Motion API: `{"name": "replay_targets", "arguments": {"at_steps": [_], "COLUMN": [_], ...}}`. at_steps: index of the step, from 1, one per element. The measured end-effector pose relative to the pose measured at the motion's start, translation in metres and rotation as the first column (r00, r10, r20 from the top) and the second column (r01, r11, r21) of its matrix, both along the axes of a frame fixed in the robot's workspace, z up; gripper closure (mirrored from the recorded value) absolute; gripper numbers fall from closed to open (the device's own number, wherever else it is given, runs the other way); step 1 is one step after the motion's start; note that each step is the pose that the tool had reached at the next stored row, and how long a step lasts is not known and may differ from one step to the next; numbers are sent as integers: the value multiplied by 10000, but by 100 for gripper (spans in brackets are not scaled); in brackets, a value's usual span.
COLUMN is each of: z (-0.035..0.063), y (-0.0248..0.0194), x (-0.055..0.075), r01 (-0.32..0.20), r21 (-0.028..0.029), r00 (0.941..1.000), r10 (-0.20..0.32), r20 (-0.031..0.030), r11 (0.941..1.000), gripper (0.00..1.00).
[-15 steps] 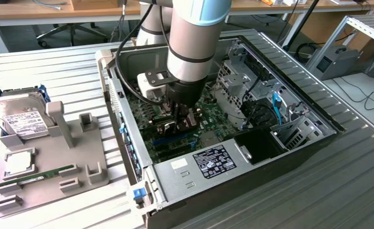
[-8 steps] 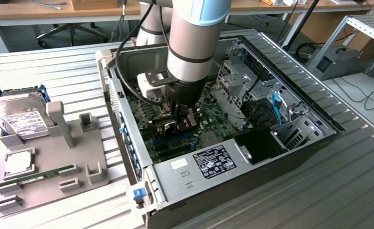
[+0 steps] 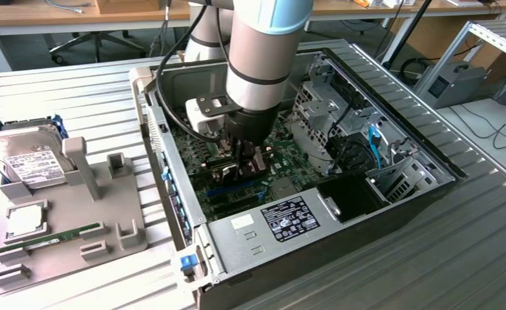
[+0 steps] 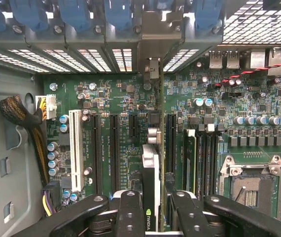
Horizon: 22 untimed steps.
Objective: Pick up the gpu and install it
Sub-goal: 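Insert the gpu into the slot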
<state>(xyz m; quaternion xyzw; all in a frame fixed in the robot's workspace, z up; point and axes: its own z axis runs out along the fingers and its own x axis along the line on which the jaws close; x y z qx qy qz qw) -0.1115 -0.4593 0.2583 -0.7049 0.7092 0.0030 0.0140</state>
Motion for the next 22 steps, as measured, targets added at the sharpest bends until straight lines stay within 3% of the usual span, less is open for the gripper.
{"name": "replay_targets", "arguments": {"at_steps": [22], "z": [4], "y": [-5], "x": [16], "r01": [0], "r21": [6], "r00": [10000], "r10": [0], "r20": [2], "r11": [10000], "gripper": [73]}}
